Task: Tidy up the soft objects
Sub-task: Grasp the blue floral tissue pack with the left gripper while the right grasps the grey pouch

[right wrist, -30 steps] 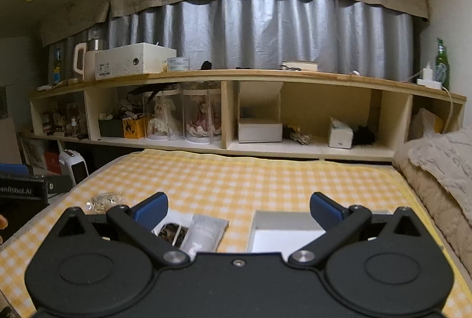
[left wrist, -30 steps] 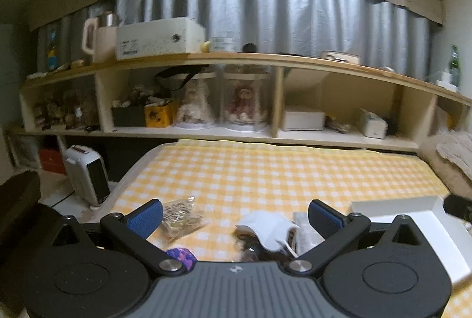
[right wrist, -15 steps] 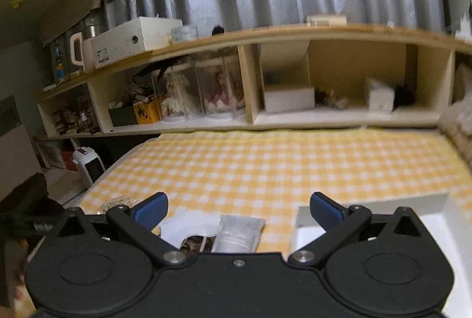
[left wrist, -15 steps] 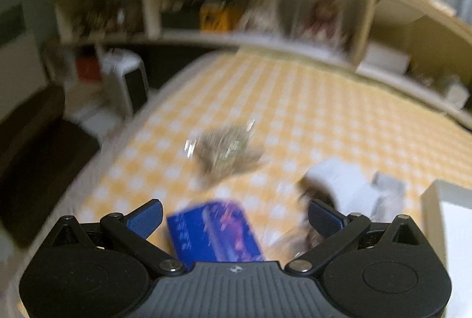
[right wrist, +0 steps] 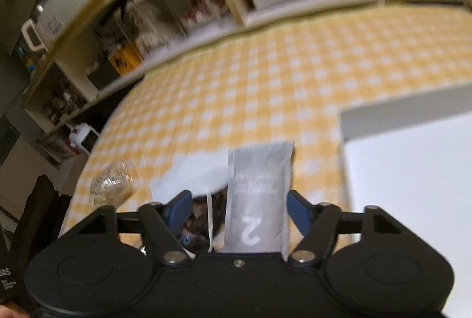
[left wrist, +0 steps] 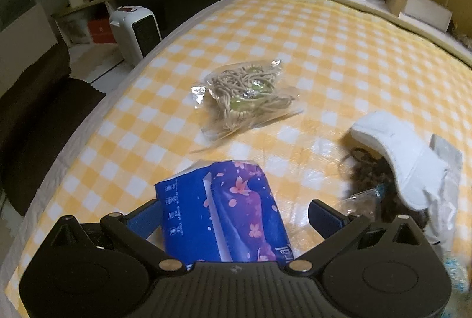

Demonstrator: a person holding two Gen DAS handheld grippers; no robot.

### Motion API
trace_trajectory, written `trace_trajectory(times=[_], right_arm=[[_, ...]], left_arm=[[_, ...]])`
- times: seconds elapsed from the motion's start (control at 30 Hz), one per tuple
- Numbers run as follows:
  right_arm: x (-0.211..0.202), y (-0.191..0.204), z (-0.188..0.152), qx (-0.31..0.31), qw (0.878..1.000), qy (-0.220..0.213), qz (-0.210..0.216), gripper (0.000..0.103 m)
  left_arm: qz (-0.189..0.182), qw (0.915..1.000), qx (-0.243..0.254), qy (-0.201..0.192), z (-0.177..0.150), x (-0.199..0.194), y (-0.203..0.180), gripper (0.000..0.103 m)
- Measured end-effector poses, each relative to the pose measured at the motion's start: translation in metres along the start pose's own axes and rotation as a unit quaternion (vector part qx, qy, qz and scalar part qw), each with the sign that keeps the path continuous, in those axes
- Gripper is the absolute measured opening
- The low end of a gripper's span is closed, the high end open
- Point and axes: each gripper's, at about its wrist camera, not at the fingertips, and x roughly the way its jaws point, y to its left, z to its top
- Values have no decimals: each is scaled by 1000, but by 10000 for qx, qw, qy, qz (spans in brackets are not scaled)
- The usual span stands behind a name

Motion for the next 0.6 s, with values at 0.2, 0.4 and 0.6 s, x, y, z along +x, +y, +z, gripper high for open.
trace_trajectory(times=[0.2, 0.4, 0.6], right_arm=[[34, 0, -15, -124, 9988, 439, -200, 64], [49, -3, -23, -179, 9972, 616, -385, 64], [53, -4, -28, -364, 9964, 613, -463, 60]], left_arm=[[167, 9996, 1, 240, -3, 18, -5, 103], [27, 9990, -113, 438, -8, 33, 0, 103], [142, 9970, -501, 572, -10, 34, 9, 100]])
